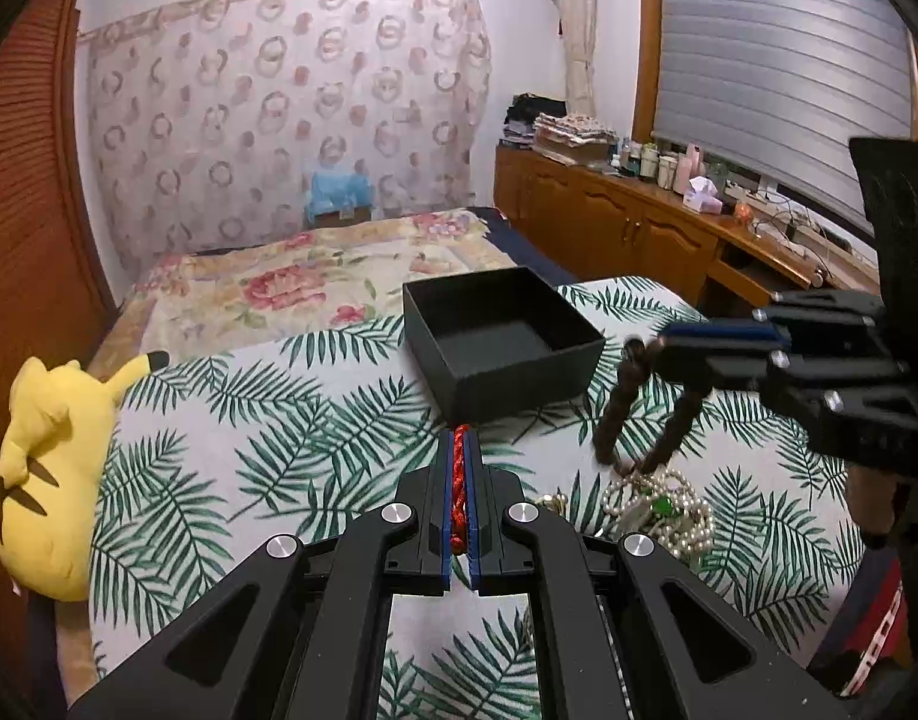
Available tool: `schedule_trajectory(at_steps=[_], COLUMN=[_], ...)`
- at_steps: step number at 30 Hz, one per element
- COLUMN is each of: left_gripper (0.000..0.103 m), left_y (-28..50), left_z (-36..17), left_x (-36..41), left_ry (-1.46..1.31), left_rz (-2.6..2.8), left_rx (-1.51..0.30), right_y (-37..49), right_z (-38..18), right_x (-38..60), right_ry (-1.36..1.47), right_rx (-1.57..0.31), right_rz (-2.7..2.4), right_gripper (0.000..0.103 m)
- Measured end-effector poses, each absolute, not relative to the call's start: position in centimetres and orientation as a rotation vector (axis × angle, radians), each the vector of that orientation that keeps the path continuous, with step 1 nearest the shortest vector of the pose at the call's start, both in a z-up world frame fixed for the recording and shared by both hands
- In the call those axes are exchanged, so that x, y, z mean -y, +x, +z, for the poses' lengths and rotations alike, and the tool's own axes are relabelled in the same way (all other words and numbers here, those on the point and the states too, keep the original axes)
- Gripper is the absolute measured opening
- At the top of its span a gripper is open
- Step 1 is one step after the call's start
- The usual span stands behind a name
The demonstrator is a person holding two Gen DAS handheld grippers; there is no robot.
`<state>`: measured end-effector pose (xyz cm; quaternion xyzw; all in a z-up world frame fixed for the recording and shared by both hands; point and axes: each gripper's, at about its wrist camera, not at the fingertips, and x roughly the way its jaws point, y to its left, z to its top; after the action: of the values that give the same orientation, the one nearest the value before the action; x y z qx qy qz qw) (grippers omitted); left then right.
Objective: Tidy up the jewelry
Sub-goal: 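Carry the wooden bead bracelet into the black box and open both tools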
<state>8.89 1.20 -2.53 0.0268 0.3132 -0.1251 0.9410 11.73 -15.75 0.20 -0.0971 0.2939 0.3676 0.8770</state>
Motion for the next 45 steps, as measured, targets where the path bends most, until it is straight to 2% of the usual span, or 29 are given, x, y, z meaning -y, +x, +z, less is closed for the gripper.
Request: schedule_trajectory(at_steps=[14,28,31,33,45], left_gripper=[0.002,0.003,0.014,0.033,0.038], left_y=[14.9,21.8,22.5,22.2,17.6], left_z=[-1.4,-2.3,-2.8,-2.8,-3.1], left_x=[1.4,4.0,3.8,3.3,1.0], left_ry=[0.090,0.057,0.047,0.035,0.057], left_rz=[-0.284,-0.302,-0.283,-0.279,-0.250], left_rx=[-0.631,-0.666,-0.680,-0.674,-0.668], right_y=[19.5,24.4,24.9,25.1,25.2], right_z=[2.7,1.0,0.5,0.1,-1.5], right_x=[16.9,18.5,18.4,18.3,16.9], right_ry=[-0.176,-0.097,-0.093,-0.094,-0.101], right_rx=[-0.574,-0.632,-0.645,-0.654,-0.660], right_rz=[0.660,0.621,0.619,0.620,0.608], right_gripper=[0.015,0.015,0.015,0.015,0.015])
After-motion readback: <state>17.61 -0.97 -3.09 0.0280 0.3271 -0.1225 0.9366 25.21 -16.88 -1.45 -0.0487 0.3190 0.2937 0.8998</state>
